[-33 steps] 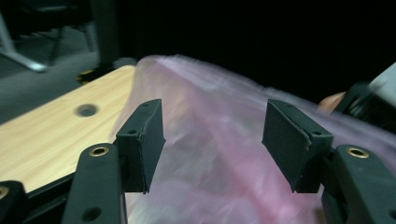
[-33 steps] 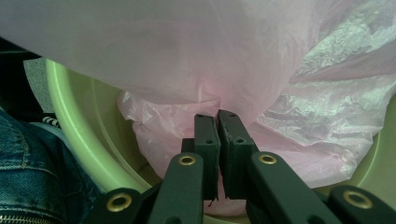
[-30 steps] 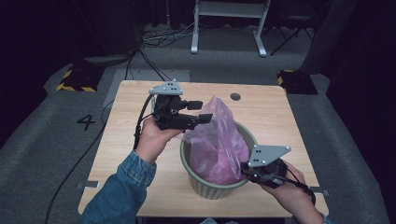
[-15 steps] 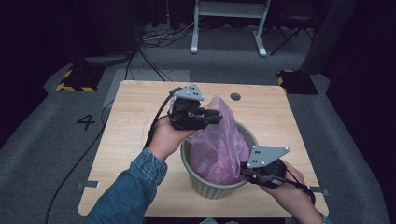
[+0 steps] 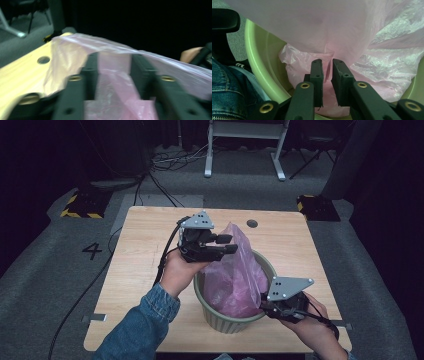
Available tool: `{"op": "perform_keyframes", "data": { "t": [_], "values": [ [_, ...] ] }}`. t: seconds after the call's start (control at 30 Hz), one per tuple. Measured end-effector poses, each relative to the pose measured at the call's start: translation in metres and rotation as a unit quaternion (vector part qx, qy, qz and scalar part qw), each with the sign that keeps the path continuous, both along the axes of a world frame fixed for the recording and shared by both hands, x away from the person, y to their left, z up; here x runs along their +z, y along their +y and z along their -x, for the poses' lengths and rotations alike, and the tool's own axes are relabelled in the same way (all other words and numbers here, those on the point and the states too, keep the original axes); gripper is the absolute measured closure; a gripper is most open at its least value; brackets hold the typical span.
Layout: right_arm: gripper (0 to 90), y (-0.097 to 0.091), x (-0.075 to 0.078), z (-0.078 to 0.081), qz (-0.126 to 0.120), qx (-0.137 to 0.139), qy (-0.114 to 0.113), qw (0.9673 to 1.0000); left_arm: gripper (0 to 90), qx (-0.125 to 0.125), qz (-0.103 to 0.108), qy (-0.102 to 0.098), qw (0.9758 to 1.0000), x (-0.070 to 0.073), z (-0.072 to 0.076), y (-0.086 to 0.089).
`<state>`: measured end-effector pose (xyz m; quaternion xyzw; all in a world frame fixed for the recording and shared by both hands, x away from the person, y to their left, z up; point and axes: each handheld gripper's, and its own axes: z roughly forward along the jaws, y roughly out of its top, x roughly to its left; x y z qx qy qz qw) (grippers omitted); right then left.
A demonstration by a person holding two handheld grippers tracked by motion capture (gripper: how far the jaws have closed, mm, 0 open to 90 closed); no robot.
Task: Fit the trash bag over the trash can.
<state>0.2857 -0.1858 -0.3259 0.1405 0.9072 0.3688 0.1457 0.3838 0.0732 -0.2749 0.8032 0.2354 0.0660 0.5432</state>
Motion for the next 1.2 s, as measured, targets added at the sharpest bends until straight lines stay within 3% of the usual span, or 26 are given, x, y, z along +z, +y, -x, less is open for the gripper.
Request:
{"op": "perform_keyframes", "data": {
  "t": [0.07, 0.17, 0.23, 0.43, 0.6, 0.7, 1.0, 1.2],
  "values": [
    [78.7, 0.000, 0.000, 0.000, -0.001, 0.001, 0.000, 1.0000, 48.8, 0.016, -0.007, -0.008, 0.9998, 0.002, 0.000, 0.000],
    [78.7, 0.000, 0.000, 0.000, 0.000, 0.001, -0.001, 1.0000, 46.6, 0.022, 0.017, 0.001, 0.9996, 0.005, -0.004, 0.003],
    [78.7, 0.000, -0.001, 0.000, -0.001, 0.000, -0.002, 1.0000, 45.7, 0.035, 0.014, -0.003, 0.9993, 0.009, -0.005, 0.004],
    [78.8, 0.000, -0.001, 0.001, -0.001, 0.001, -0.005, 1.0000, 44.5, 0.032, 0.043, 0.011, 0.9985, 0.014, -0.012, 0.006],
    [78.7, -0.001, -0.001, 0.002, -0.006, 0.003, -0.004, 1.0000, 44.1, 0.025, 0.063, 0.036, 0.9970, 0.009, -0.023, 0.008],
    [78.8, -0.001, -0.001, 0.001, -0.006, 0.004, -0.004, 1.0000, 44.1, 0.027, 0.070, 0.033, 0.9966, 0.010, -0.022, 0.010],
    [78.8, 0.000, 0.000, 0.002, -0.004, 0.004, -0.005, 1.0000, 45.0, 0.034, 0.062, 0.015, 0.9973, 0.014, -0.022, 0.012],
    [78.7, 0.001, 0.000, 0.002, -0.001, 0.006, -0.004, 1.0000, 45.2, 0.040, 0.041, 0.003, 0.9984, 0.016, -0.022, 0.008]
  ]
}}
